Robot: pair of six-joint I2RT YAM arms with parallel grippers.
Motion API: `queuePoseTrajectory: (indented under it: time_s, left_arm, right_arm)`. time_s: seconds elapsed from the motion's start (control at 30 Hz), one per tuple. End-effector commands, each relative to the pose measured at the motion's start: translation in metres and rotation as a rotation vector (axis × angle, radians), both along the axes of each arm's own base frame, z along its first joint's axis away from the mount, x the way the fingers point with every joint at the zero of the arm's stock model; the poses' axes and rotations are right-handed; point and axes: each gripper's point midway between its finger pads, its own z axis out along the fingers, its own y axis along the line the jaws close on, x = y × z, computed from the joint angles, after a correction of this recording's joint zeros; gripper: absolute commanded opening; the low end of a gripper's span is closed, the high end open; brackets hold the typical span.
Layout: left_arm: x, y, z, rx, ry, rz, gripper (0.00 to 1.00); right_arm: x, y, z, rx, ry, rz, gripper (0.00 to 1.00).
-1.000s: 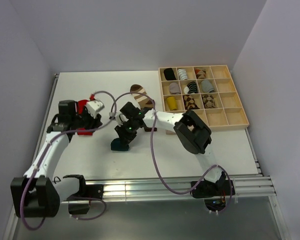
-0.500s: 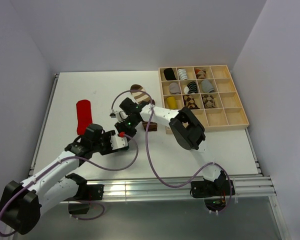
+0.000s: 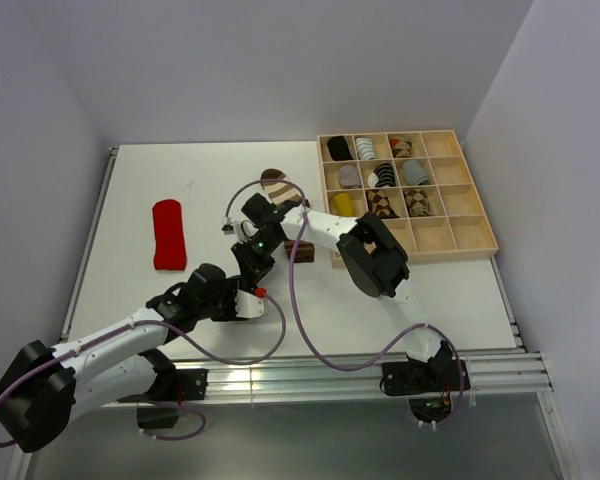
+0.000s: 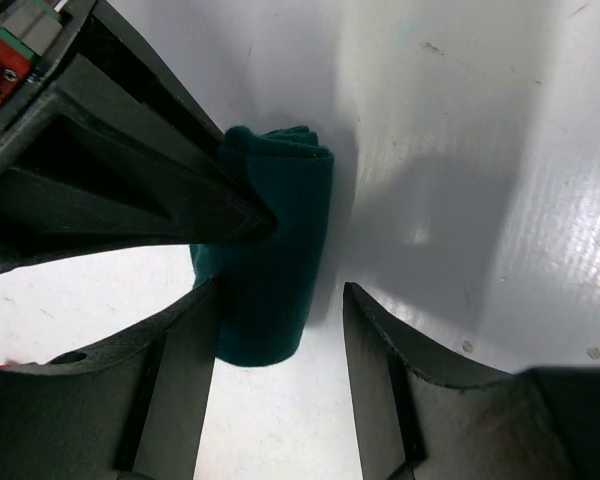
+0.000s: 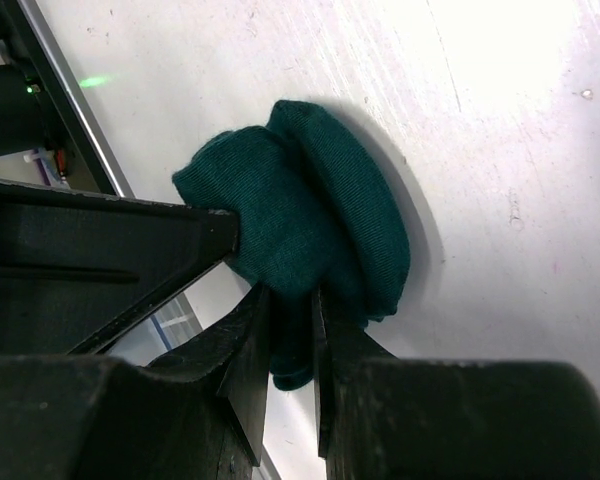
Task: Roll the socks
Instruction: Roll the sock at the center of the board.
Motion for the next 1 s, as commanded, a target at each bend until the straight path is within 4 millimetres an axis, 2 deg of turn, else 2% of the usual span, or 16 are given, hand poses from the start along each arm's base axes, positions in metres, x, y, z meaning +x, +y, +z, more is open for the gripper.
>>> queuePoseTrajectory:
  time_s: [0.0,0.23,0.47,0.57,0.67,0.7,0.77,0.83,0.9,0.93,0.97]
  left_arm:
    - [0.006,-0.007,-0.001,-0.013,-0.045,-0.006,0.56]
    - [0.019,-0.008,-0.009,-0.004,-0.086,0.019,0.55]
    - [0.020,-0.010,-0.022,0.019,-0.044,0.025,0.51]
    - [0.016,-0.013,-0.027,0.027,0.000,0.009,0.44]
    - [0.012,-0.017,-0.028,0.027,0.047,-0.001,0.32]
    - [0.004,-0.014,-0.033,0.043,0.091,-0.009,0.23]
    - [0.001,-0.016,-0.035,0.051,0.119,-0.019,0.12]
    - [-0.005,-0.015,-0.039,0.065,0.164,-0.028,0.08]
    - [-0.012,-0.015,-0.043,0.076,0.207,-0.039,0.04]
    - [-0.015,-0.013,-0.045,0.088,0.233,-0.042,0.03]
    - [-0.018,-0.014,-0.045,0.090,0.253,-0.045,0.01]
  right_arm:
    - [0.005,-0.031,-0.045,-0.168,0.007,-0.028,0.12]
    - [0.006,-0.034,-0.044,-0.152,0.033,-0.022,0.12]
    - [0.002,-0.037,-0.044,-0.146,0.064,-0.009,0.12]
    - [0.001,-0.038,-0.042,-0.140,0.081,-0.012,0.14]
    - [0.002,-0.038,-0.037,-0.111,0.086,-0.014,0.18]
    - [0.003,-0.035,-0.036,-0.094,0.076,-0.012,0.19]
    - [0.006,-0.034,-0.031,-0.084,0.064,-0.033,0.27]
    - [0.013,-0.031,-0.027,-0.071,0.037,-0.074,0.37]
    - [0.021,-0.028,-0.012,-0.037,-0.002,-0.123,0.43]
    - [0.027,-0.028,0.004,-0.012,-0.041,-0.146,0.47]
    - [0.028,-0.033,0.004,-0.020,-0.049,-0.174,0.50]
